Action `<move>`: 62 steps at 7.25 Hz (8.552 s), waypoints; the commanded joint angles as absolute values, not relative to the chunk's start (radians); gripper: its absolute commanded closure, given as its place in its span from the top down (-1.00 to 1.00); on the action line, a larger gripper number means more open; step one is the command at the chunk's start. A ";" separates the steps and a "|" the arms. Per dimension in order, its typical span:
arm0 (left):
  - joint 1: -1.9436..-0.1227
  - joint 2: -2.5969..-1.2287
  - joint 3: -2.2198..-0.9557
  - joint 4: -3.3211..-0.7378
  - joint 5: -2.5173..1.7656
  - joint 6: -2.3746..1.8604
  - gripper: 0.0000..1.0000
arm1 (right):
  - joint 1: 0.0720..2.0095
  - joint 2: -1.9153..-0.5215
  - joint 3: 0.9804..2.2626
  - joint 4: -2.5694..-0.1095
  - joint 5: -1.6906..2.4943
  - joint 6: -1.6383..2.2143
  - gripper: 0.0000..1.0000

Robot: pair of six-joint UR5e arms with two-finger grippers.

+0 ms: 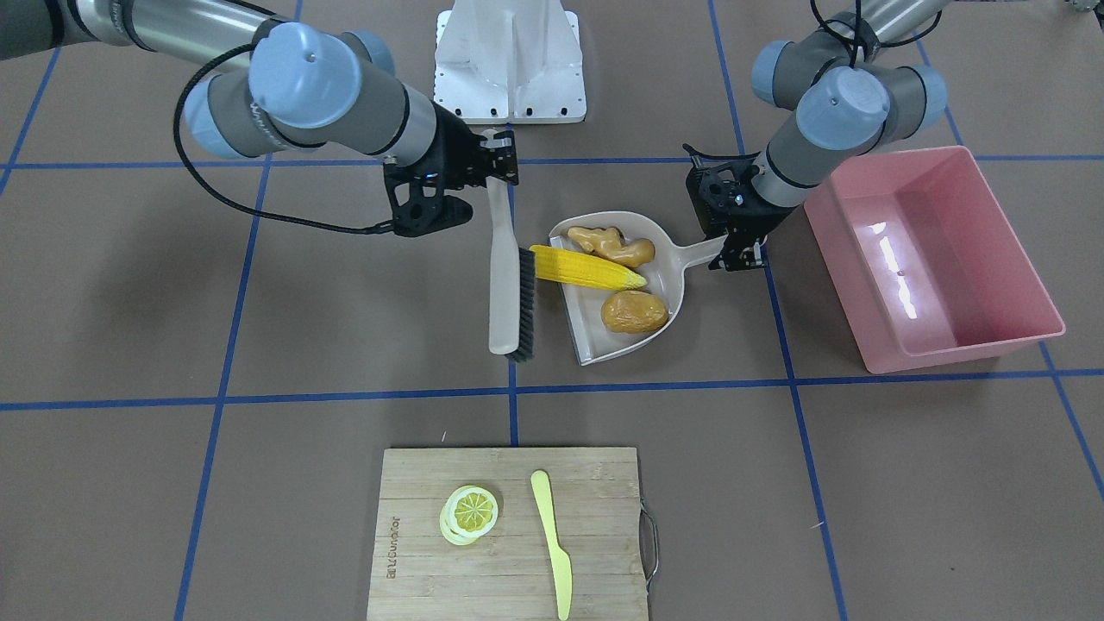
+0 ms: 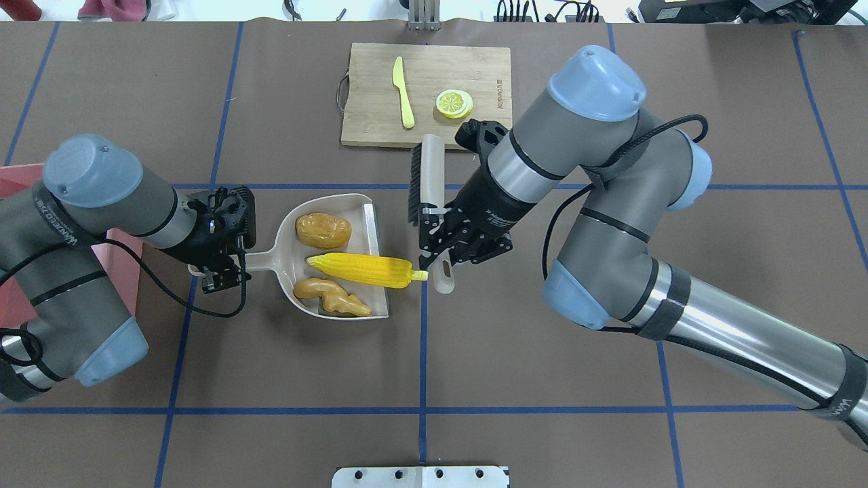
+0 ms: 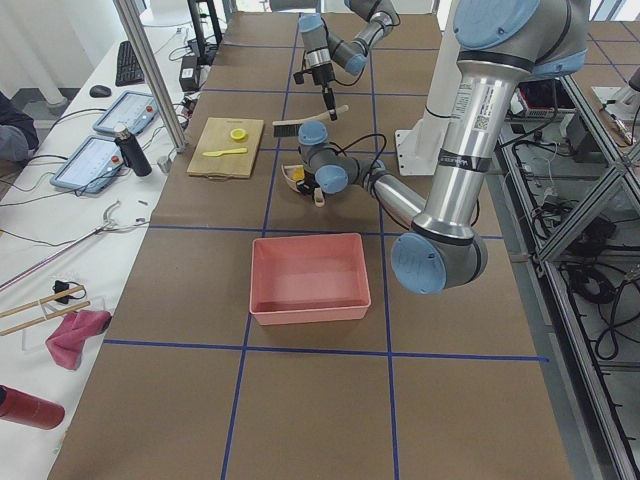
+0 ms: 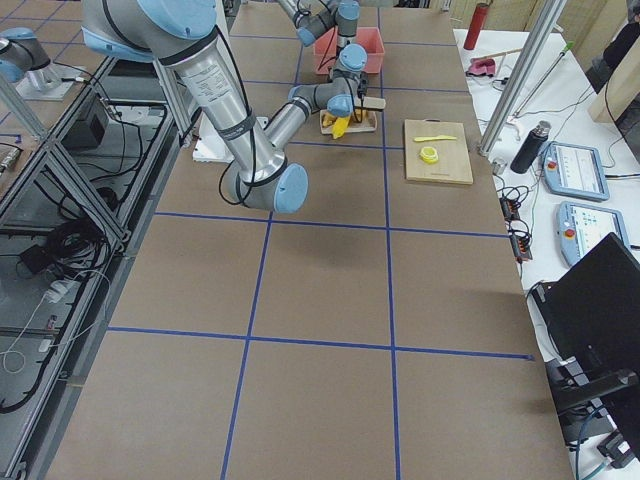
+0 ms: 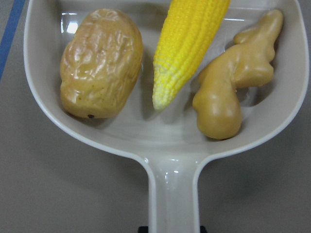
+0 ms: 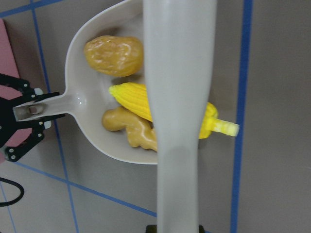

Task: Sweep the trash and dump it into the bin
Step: 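Sweep the remaining produce deeper into the dustpan with the brush again, then lift the dustpan over the pink bin with the left while the right returns the brush, then tilt the dustpan with the left gripper to dump the produce into the pink bin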

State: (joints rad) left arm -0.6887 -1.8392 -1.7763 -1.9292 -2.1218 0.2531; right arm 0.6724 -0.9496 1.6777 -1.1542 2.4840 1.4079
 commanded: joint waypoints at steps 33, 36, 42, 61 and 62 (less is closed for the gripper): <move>-1.108 -1.363 -1.940 -2.480 -2.204 -0.198 -1.00 | 1.206 -1.760 2.076 -1.373 2.665 0.525 -1.00; -1.312 -1.130 -1.934 -2.542 -2.308 -0.175 -1.00 | 1.146 -1.786 1.923 -1.391 2.518 0.399 -1.00; -1.356 -1.057 -2.043 -2.097 -2.321 0.137 -1.00 | 1.083 -1.861 1.917 -1.551 2.405 0.305 -1.00; -1.477 -1.256 -2.347 -1.059 -2.169 1.117 -1.00 | 1.291 -1.712 1.884 -1.536 2.389 0.305 1.00; -1.476 -1.259 -2.355 -1.061 -2.175 1.130 -1.00 | 1.396 -1.657 1.884 -1.536 2.381 0.305 1.00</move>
